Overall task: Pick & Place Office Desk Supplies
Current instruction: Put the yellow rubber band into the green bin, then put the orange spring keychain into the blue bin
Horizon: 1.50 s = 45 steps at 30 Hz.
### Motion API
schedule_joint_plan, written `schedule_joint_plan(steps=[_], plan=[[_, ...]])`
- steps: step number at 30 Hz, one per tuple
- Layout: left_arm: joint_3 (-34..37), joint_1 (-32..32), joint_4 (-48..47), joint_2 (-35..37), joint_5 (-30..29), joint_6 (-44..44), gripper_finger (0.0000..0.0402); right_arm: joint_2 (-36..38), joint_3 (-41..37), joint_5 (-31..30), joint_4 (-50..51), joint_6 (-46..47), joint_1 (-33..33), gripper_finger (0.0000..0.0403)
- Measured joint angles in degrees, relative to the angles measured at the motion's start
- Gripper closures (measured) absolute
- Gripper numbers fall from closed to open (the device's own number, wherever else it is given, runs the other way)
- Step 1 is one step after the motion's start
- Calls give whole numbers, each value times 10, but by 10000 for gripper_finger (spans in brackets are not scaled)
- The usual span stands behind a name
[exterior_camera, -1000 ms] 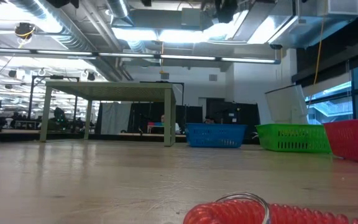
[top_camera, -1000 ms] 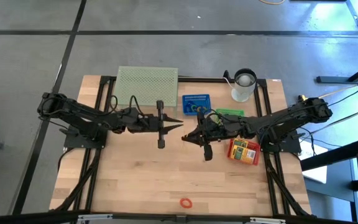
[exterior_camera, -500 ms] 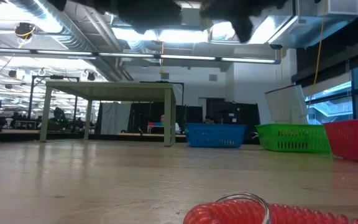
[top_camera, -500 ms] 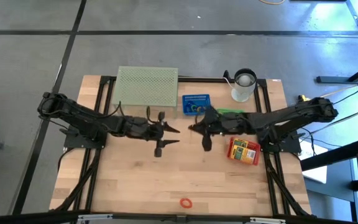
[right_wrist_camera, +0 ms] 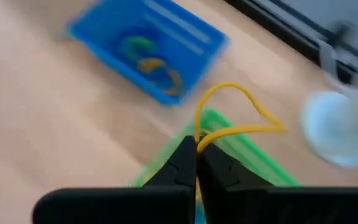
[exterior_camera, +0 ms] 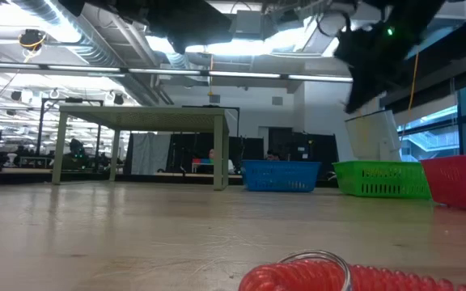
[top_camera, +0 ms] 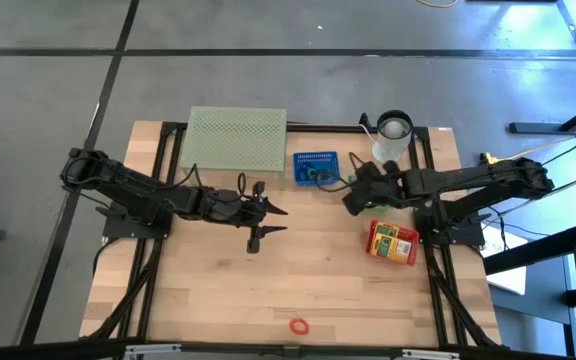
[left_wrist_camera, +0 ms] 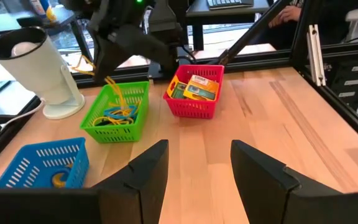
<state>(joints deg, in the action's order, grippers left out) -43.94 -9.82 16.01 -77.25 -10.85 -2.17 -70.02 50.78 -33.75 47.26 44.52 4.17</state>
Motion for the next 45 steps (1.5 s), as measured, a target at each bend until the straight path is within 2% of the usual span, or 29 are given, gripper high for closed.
schedule_joint_plan(steps=[4,9,12,17,22,27,31,36,40,45], plan=[[0,0,0,0,0,0,233,-12,0,-37,60,55,-15,400],[0,0,0,0,0,-1,233,-28,0,-27,63,64,-27,399],[0,0,0,0,0,-1,233,-38,0,-30,63,71,-27,386],[0,0,0,0,0,-1,233,-49,0,-25,68,72,-27,319],[0,0,0,0,0,-1,233,-50,0,6,85,72,-27,245],[0,0,0,0,0,-1,233,-50,0,46,122,77,-27,205],[0,0,0,0,0,-1,233,-50,0,81,131,78,-27,201],[0,0,0,0,0,-1,233,-50,0,157,97,77,-22,212],[0,0,-1,0,6,-1,233,-50,0,183,26,76,4,225],[1,-1,-20,0,36,0,233,-52,0,173,-91,71,62,242]])
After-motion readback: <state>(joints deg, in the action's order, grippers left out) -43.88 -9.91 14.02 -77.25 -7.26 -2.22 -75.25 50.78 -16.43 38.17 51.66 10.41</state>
